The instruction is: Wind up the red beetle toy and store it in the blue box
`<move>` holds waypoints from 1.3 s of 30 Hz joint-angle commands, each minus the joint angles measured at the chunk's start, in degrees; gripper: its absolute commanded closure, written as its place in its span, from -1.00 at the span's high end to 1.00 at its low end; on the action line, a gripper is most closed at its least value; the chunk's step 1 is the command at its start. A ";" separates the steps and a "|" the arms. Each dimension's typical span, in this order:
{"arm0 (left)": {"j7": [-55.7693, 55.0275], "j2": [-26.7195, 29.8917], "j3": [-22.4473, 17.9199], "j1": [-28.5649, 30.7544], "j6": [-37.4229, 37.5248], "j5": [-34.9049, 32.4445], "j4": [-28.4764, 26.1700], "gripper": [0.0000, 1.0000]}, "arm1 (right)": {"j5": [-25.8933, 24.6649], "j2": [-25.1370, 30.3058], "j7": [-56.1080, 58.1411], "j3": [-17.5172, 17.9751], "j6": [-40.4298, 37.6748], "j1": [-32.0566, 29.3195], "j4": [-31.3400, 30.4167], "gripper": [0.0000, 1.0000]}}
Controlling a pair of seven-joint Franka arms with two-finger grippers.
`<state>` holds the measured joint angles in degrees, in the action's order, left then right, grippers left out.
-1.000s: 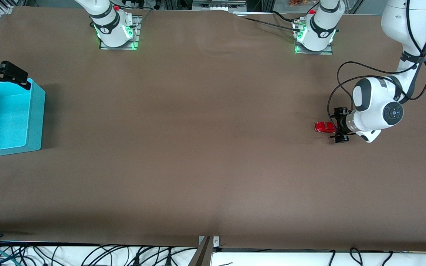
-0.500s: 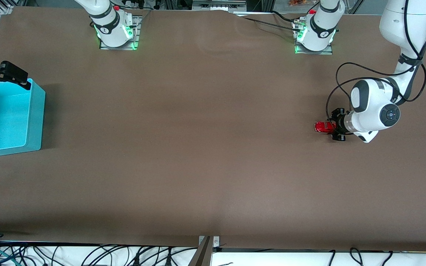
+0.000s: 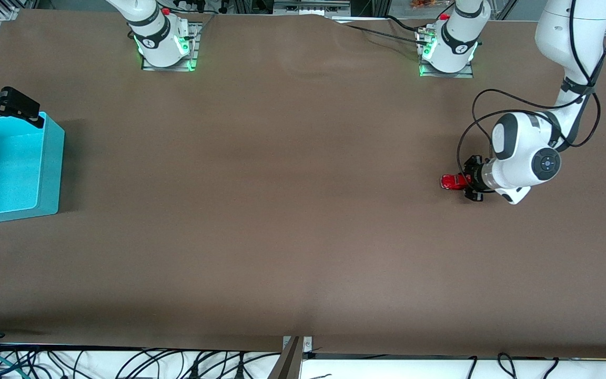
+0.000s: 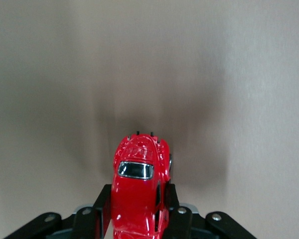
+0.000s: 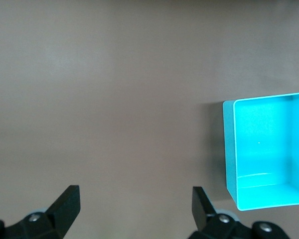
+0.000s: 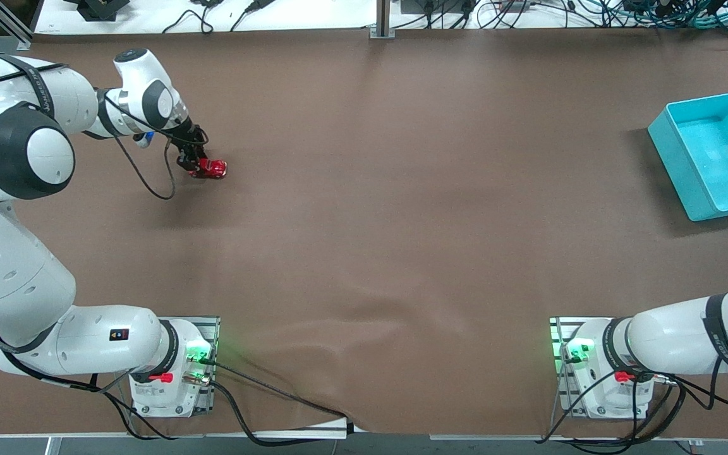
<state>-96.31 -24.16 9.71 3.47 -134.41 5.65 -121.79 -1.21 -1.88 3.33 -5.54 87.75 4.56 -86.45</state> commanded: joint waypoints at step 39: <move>5.87 -7.22 -4.52 0.22 -0.16 -1.79 2.70 -1.00 | 0.07 -0.40 0.45 0.09 -1.18 -0.26 1.46 1.00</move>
<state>-92.60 -26.58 7.02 3.52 -132.46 5.40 -120.06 -1.21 -1.89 3.33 -5.55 87.74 4.56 -86.45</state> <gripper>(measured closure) 0.537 0.000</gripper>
